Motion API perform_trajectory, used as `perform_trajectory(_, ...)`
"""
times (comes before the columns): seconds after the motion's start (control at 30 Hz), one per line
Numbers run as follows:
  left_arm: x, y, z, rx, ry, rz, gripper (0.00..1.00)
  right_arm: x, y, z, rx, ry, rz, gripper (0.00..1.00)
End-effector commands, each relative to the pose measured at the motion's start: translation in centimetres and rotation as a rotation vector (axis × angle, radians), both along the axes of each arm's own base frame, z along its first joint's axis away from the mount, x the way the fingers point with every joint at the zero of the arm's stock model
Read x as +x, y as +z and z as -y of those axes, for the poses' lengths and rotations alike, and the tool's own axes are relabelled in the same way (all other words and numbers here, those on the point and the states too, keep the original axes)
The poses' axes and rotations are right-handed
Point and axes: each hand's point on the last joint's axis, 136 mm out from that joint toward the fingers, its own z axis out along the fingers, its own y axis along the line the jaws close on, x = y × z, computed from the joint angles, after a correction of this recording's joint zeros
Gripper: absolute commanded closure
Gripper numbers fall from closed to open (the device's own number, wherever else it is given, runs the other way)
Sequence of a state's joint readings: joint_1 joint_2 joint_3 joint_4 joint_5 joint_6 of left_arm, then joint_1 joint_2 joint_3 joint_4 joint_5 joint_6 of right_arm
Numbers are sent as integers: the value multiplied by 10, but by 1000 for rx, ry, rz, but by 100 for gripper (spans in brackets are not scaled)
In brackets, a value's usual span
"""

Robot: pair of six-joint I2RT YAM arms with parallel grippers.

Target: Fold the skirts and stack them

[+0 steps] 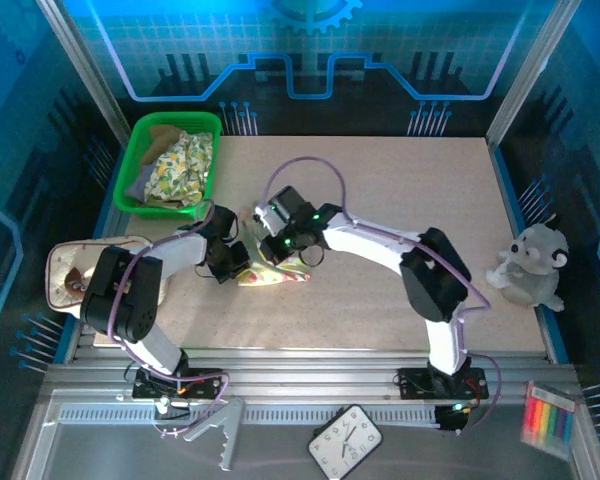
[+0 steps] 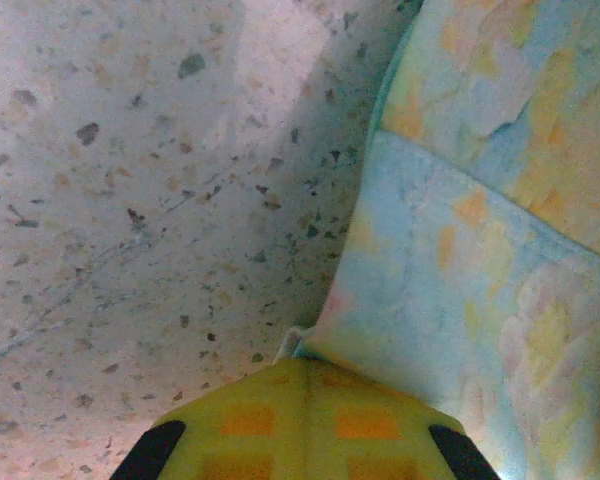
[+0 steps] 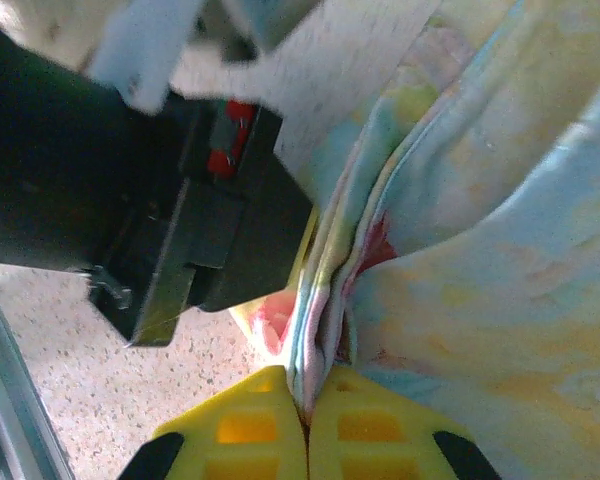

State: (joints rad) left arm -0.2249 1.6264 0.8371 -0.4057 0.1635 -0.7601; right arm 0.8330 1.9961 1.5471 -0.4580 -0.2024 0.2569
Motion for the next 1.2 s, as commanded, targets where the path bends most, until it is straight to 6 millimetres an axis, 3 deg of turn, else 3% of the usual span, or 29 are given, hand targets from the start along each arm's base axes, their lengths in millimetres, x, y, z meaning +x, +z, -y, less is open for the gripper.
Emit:
perform_trajectory(0.0, -12, 1, 1, -27, 6, -23, 100, -13, -15, -5, -61, 26, -70, 100)
perform_trajectory(0.1, -15, 3, 1, -33, 10, -28, 100, -10, -18, -11, -65, -47, -109, 100)
perform_trajectory(0.37, -13, 4, 7, -71, 23, -14, 100, -7, 12, -33, 51, -65, -157, 100)
perform_trajectory(0.57, -10, 8, 7, -81, 30, -3, 100, -3, -8, -35, 24, -83, -214, 100)
perform_trajectory(0.67, -12, 18, -2, -60, 48, -1, 97, -5, -15, -36, 8, -72, -246, 99)
perform_trajectory(0.77, -27, 31, -31, 29, 104, -8, 88, -10, -3, -39, 60, -22, -255, 88)
perform_trajectory(0.83, -39, 45, -53, 118, 143, 10, 79, -15, 15, -44, 147, 35, -270, 76)
perform_trajectory(0.93, -51, 65, -71, 185, 176, 60, 74, -19, 43, -46, 239, 117, -258, 60)
perform_trajectory(1.07, -51, 79, -75, 188, 205, 117, 76, -7, 68, -36, 280, 163, -193, 47)
perform_trajectory(1.17, -36, 91, -57, 83, 186, 175, 78, 31, 56, -10, 168, 16, -116, 46)
